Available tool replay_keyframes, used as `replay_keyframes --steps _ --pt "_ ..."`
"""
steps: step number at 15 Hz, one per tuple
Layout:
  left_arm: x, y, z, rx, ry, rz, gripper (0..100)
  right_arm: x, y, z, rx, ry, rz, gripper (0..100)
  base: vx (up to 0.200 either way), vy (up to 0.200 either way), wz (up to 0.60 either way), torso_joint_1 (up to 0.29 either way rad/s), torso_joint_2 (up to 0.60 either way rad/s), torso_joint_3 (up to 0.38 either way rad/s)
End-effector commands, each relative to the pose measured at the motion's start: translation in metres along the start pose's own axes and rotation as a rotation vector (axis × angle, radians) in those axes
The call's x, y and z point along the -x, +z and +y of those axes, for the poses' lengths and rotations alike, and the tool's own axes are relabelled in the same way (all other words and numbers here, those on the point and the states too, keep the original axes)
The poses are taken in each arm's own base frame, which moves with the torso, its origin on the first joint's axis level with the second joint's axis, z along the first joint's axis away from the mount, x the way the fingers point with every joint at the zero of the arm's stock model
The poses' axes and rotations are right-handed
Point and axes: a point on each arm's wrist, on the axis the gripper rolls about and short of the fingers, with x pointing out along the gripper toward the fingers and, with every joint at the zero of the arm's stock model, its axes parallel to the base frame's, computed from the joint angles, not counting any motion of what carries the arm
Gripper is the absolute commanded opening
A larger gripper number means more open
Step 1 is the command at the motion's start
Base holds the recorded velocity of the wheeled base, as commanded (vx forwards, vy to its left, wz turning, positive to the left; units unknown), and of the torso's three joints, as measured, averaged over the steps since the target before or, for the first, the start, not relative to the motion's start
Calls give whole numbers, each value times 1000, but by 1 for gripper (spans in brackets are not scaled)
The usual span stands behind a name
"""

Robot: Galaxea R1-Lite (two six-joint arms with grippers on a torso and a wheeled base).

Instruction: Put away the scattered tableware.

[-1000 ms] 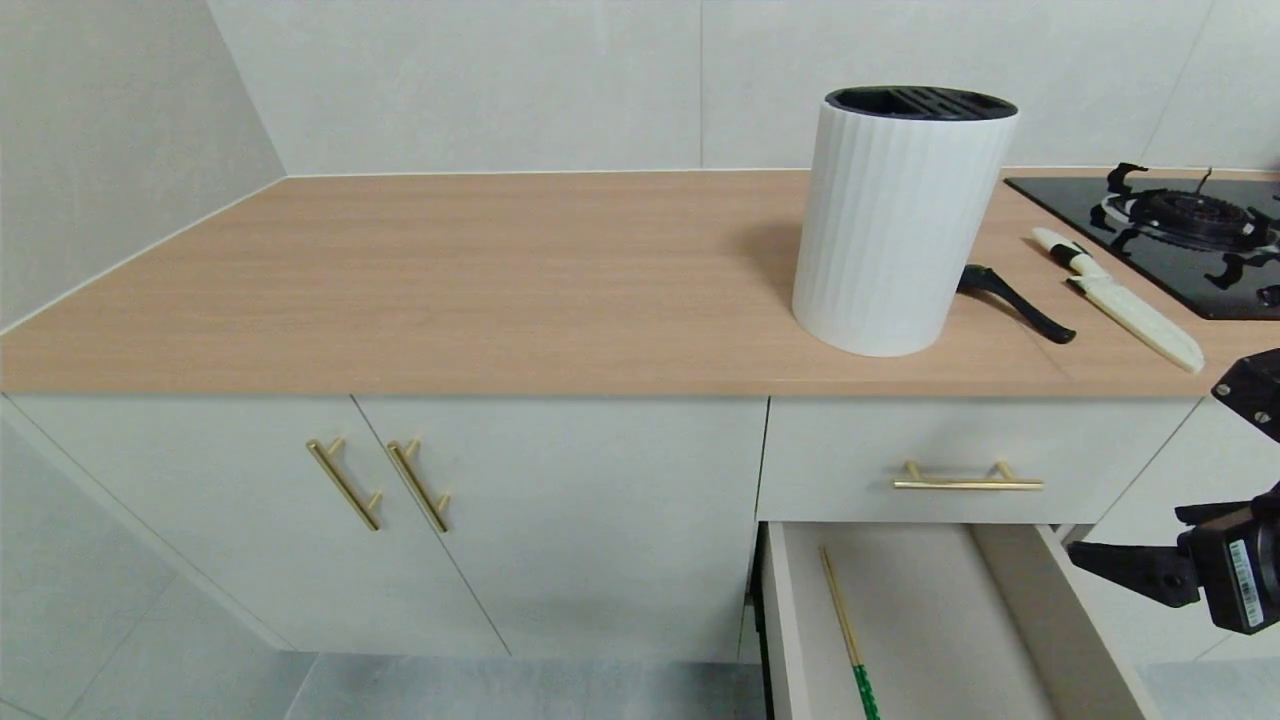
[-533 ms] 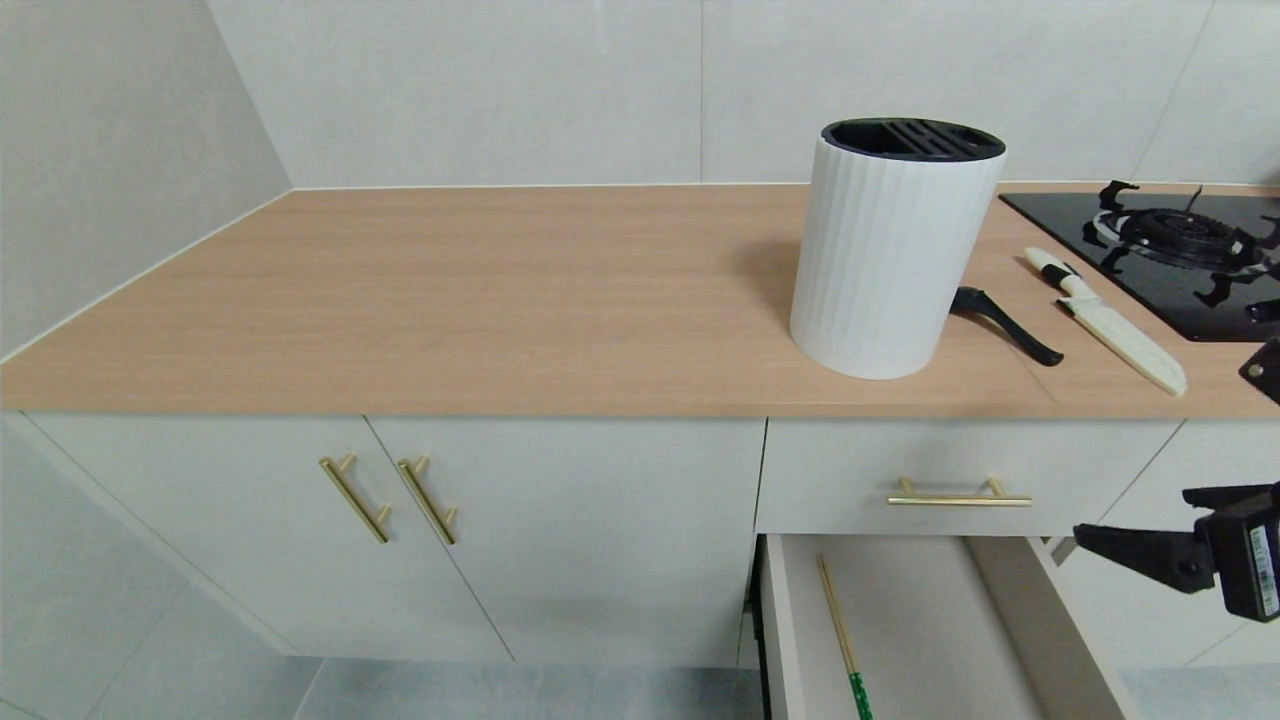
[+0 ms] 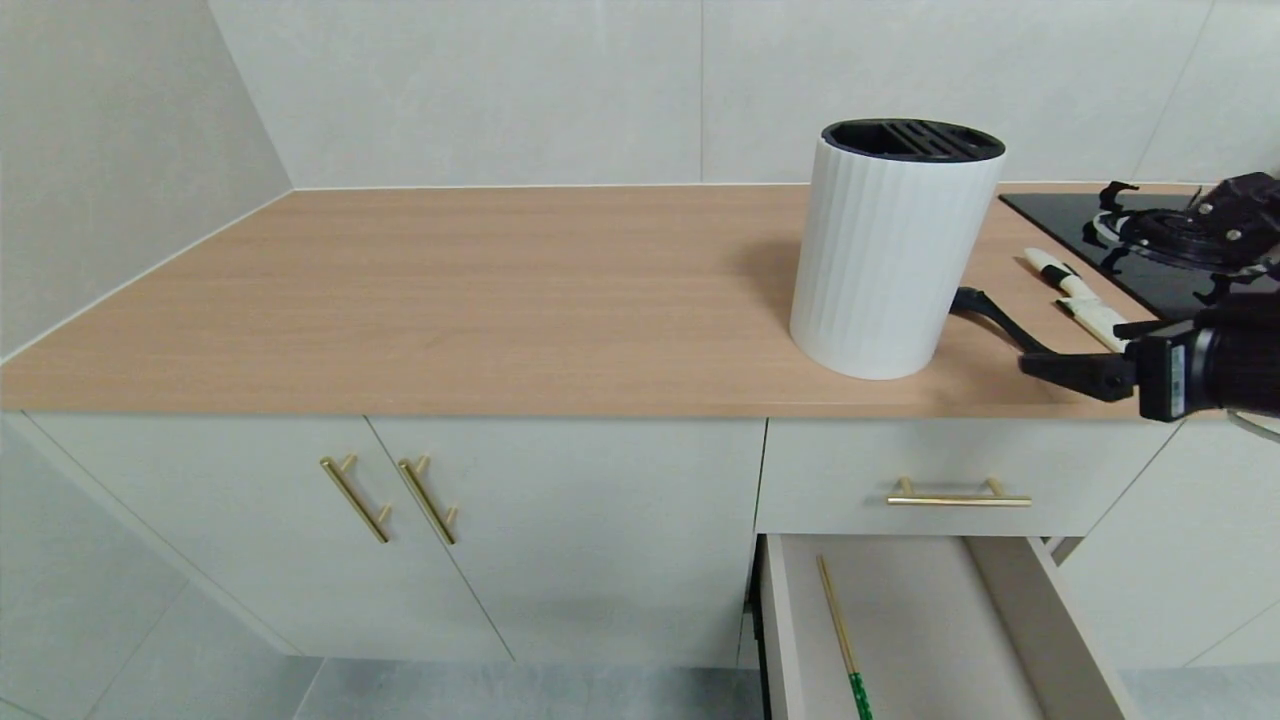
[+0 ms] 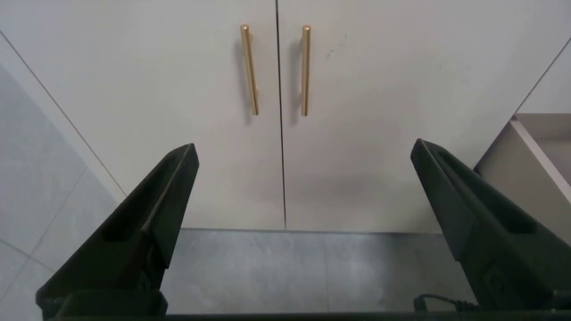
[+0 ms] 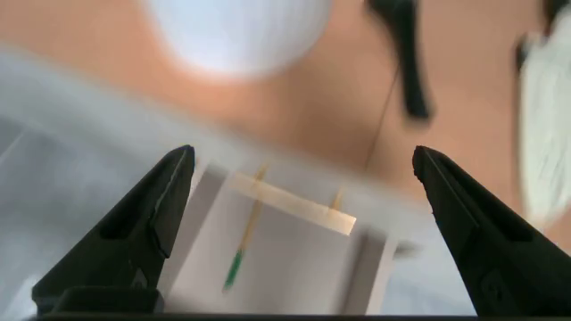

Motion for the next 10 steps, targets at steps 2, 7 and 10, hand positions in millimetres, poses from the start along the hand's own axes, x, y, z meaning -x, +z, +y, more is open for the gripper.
replay_keyframes --steps 2,7,10 --pt "0 0 0 0 1 0 100 -70 -11 -31 6 -45 6 100 0 0 0 0 0 0" --pt "0 0 0 0 1 0 100 -95 -20 -53 -14 -52 -11 100 0 0 0 0 0 0" --pt "0 0 0 0 1 0 100 -102 -23 -58 -16 -39 -36 100 0 0 0 0 0 0"
